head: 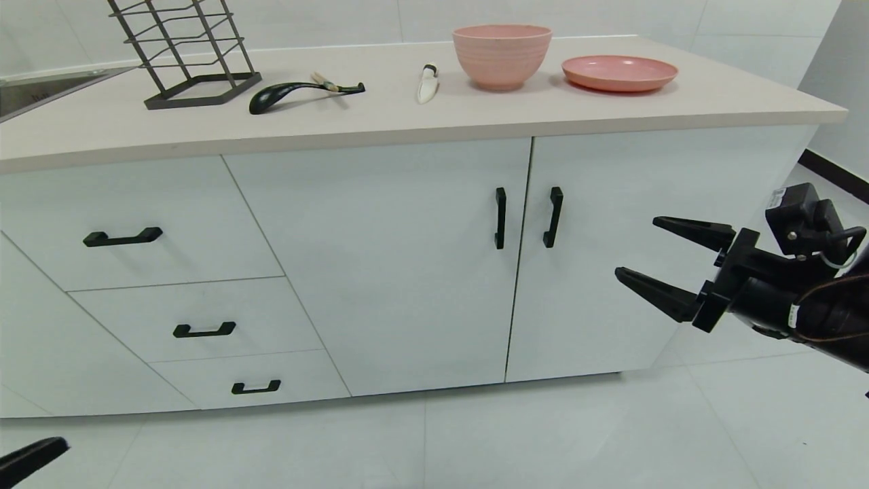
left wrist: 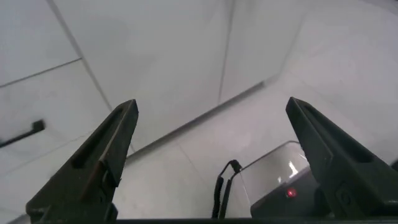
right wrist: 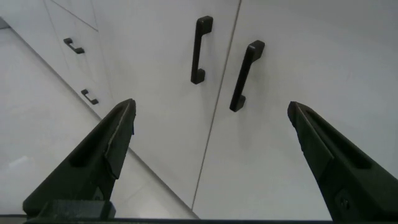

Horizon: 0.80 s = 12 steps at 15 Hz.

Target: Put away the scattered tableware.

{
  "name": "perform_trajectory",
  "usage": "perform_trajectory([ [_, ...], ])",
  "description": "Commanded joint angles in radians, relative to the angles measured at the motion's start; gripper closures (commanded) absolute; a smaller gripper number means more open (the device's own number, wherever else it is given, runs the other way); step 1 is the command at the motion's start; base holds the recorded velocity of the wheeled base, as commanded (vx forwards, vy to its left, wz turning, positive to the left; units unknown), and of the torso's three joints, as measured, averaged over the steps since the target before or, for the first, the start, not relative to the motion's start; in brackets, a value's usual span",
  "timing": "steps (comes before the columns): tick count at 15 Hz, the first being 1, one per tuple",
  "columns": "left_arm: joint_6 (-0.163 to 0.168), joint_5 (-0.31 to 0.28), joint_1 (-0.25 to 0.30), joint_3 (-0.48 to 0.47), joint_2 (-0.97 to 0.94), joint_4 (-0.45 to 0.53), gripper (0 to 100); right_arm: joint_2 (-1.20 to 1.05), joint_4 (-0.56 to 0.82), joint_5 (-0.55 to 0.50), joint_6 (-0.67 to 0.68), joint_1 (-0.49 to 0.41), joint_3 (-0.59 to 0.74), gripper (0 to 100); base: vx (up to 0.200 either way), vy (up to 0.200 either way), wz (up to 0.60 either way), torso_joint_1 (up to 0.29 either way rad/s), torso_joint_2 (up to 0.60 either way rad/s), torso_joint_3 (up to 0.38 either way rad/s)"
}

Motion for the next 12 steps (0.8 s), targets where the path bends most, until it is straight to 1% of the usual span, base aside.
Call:
perform_trajectory([
  [1,0.077,-0.12,-0.058,-0.026,0.286,-0.141,0,-0.002,-0.005,0.001,-0.001,0.003,0.0,0,0.0,0.0,0.0,0.0,0.0,0.0],
  [2,0.107,-0.202,-0.073,-0.023,0.375,-0.26,0,-0.002,-0.005,0.003,-0.001,0.003,0.0,0,0.0,0.0,0.0,0.0,0.0,0.0],
  [3,0.141,-0.261,-0.073,-0.02,0.463,-0.358,0,-0.002,-0.016,0.017,-0.001,0.003,0.0,0,0.0,0.0,0.0,0.0,0.0,0.0],
  [4,0.178,-0.309,-0.073,-0.023,0.542,-0.438,0,-0.001,-0.019,0.026,-0.002,0.003,0.003,0,0.0,0.0,0.0,0.0,0.0,0.0],
  [5,0.222,-0.367,-0.075,-0.026,0.624,-0.515,0,0.002,-0.019,0.026,-0.004,0.003,0.006,0,0.0,0.0,0.0,0.0,0.0,0.0],
  [6,0.245,-0.399,-0.078,-0.03,0.665,-0.549,0,0.006,-0.019,0.027,-0.005,0.003,0.005,0,0.0,0.0,0.0,0.0,0.0,0.0],
  [7,0.275,-0.435,-0.083,-0.051,0.745,-0.59,0,0.015,-0.021,0.03,-0.008,0.005,0.005,0,0.0,0.0,0.0,0.0,0.0,0.0],
  [8,0.296,-0.461,-0.095,-0.08,0.808,-0.628,0,0.027,-0.028,0.04,-0.01,0.005,0.005,0,0.0,0.0,0.0,0.0,0.0,0.0],
  [10,0.298,-0.519,-0.147,-0.142,0.915,-0.693,0,0.055,-0.041,0.053,-0.01,0.006,0.0,0,0.0,0.0,0.0,0.0,0.0,0.0],
  [12,0.296,-0.515,-0.219,-0.22,1.01,-0.724,0,0.078,-0.048,0.06,-0.01,0.006,-0.006,0,0.0,0.0,0.0,0.0,0.0,0.0],
])
